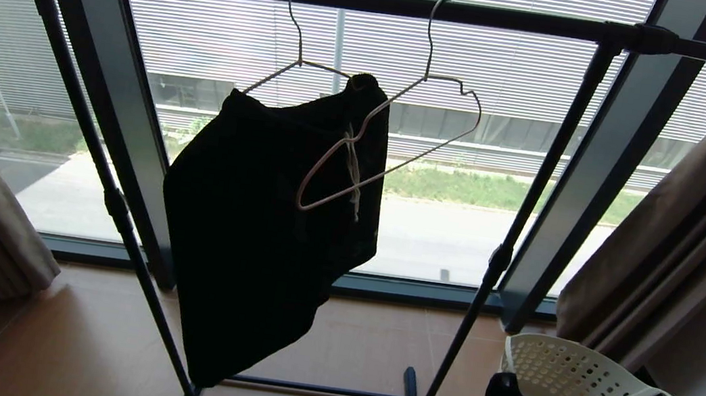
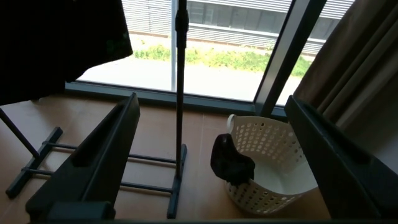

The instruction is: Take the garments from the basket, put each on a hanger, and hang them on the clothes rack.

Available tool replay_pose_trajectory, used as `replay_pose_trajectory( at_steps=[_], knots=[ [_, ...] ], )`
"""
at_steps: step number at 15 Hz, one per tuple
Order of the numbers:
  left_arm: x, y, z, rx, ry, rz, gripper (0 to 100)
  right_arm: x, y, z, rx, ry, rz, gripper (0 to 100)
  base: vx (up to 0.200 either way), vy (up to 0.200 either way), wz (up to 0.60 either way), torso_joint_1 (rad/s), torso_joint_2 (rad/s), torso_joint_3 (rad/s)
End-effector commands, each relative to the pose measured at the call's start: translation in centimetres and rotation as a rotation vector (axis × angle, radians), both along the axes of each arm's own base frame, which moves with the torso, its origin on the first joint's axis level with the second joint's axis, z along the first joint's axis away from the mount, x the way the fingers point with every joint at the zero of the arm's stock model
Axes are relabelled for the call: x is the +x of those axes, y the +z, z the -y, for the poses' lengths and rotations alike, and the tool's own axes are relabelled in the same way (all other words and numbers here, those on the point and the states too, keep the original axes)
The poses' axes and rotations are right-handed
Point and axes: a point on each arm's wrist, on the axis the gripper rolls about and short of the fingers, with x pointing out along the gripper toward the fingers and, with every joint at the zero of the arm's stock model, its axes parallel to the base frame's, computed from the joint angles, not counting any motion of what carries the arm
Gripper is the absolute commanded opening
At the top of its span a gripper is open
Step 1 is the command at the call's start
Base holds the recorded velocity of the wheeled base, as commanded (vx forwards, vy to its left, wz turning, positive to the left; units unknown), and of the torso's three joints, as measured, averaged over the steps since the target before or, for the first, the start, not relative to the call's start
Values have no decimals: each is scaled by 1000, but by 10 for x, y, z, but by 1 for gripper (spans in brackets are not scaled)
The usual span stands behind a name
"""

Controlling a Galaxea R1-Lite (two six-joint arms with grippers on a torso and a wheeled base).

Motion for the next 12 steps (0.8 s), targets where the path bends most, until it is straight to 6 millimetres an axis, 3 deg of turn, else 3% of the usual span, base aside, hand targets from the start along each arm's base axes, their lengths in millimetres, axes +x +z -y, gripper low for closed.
replay_pose_trajectory(
  at_steps=[1,12],
  knots=[
    [0,0,0,0,1,-4,100,0,0,0,0,0,-2,100,0,0,0,-159,510,354],
    [0,0,0,0,1,-4,100,0,0,0,0,0,-2,100,0,0,0,-101,476,370]
  ],
)
